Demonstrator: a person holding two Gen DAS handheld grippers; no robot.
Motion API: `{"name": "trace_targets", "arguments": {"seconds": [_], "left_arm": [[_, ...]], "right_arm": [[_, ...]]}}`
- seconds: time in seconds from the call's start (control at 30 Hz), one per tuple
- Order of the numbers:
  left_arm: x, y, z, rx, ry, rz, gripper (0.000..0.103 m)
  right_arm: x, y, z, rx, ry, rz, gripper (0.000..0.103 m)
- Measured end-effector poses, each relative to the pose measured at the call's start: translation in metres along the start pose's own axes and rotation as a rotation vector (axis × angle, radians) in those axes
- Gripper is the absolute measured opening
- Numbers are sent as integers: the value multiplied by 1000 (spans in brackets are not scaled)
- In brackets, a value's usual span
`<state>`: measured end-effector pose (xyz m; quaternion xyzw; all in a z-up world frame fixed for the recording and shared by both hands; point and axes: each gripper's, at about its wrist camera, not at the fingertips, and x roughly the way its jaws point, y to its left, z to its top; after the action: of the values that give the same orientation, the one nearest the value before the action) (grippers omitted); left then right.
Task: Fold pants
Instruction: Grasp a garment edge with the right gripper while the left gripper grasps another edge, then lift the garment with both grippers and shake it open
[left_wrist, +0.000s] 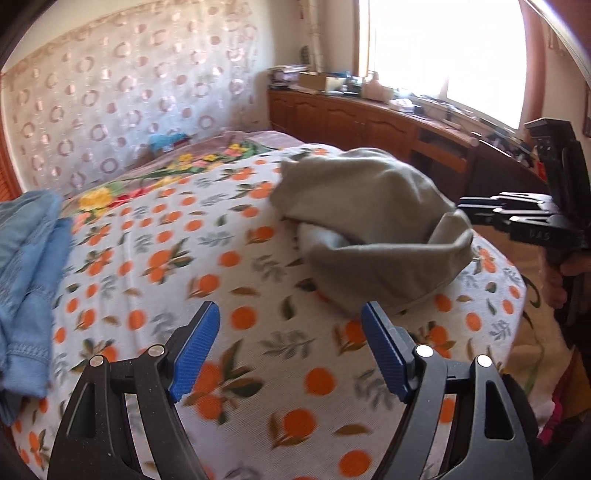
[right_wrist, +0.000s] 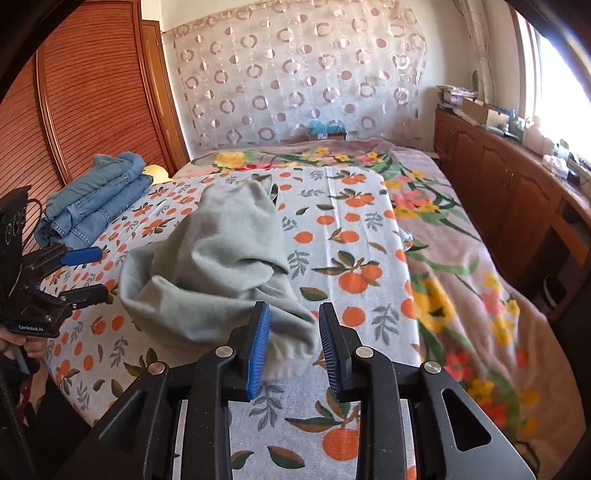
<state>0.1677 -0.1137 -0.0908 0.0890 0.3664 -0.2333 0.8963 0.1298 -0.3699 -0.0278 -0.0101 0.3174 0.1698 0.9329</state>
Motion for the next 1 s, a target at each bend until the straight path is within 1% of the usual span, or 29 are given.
{"name": "trace_targets", "arguments": {"seconds": [0.07,0.1,0.17,0.27,0.33,0.37,0.43,0.5,0.53,0.6,0.77,0.9,1.0], "left_arm": [[7,-3,4,2,14,-32,79],[12,-5,6,3,20,-47,75],[21,-7,10,1,43,-76,70],[35,-10,15,-3,77,-122,59],[43,-12,16,-13,105,-161,41],[44,-14,16,-18,111,-175,35],[43,-19,16,-22,113,-185,16],[30,-24,19,-17,84,-190,7],[22,-25,22,-14,66,-193,4],[2,-26,28,-11,22,-184,3],[-56,-15,50,-13,-82,-105,3],[-111,10,71,-35,-186,-7,3],[-144,28,90,-30,-239,72,2]], "right_arm": [[1,-1,1,5,4,16,29],[2,-2,1,6,7,18,29],[4,-3,0,9,14,22,29],[7,-8,-2,10,29,21,29],[6,-11,-3,15,35,19,30],[6,-13,-4,19,36,19,30],[4,-16,-4,26,37,16,30],[0,-15,-3,27,33,14,30],[-2,-13,-2,24,30,16,30],[-5,-10,0,16,23,18,31],[-15,2,11,7,-26,34,31],[-25,16,24,-16,-73,52,32],[-28,26,33,-35,-101,67,33]]}}
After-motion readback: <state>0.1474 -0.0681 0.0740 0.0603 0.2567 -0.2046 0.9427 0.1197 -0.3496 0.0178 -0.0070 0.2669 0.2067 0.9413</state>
